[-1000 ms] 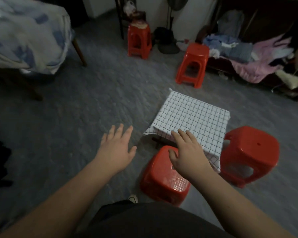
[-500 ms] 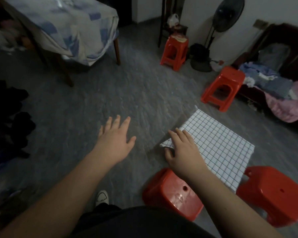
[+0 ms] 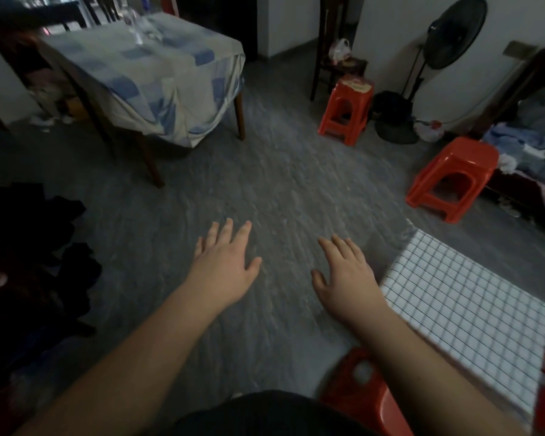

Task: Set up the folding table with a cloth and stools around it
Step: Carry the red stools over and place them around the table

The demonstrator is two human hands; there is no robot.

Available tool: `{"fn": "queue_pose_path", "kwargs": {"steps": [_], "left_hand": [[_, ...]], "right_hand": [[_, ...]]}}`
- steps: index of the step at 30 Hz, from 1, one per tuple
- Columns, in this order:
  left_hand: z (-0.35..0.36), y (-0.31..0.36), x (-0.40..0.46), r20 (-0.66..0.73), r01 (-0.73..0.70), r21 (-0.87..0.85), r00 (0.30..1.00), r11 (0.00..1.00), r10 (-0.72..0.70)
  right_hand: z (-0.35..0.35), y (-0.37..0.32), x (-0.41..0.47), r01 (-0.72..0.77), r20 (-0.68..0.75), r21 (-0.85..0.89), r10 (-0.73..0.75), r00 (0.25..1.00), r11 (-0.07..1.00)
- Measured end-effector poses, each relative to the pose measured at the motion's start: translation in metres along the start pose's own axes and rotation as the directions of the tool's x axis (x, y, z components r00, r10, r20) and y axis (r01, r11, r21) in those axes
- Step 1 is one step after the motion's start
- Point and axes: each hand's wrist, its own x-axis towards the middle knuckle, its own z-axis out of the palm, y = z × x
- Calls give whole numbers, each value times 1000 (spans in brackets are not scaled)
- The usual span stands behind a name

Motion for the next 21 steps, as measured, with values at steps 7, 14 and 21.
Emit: {"fn": "queue_pose_path", "kwargs": {"steps": [7, 14, 21], "left_hand": [[-18, -40, 82, 47, -32, -1, 998, 999, 32], [-12, -27, 174, 72, -85, 15, 994, 996, 84], [0, 28, 307, 84, -111, 46, 991, 993, 107]], "right_hand": [[4, -29, 75, -37, -11, -6, 37, 999, 999], [-6, -9, 161, -99, -20, 34, 99, 995, 995], [-29, 54, 281, -105, -41, 66, 108, 993, 992]]}}
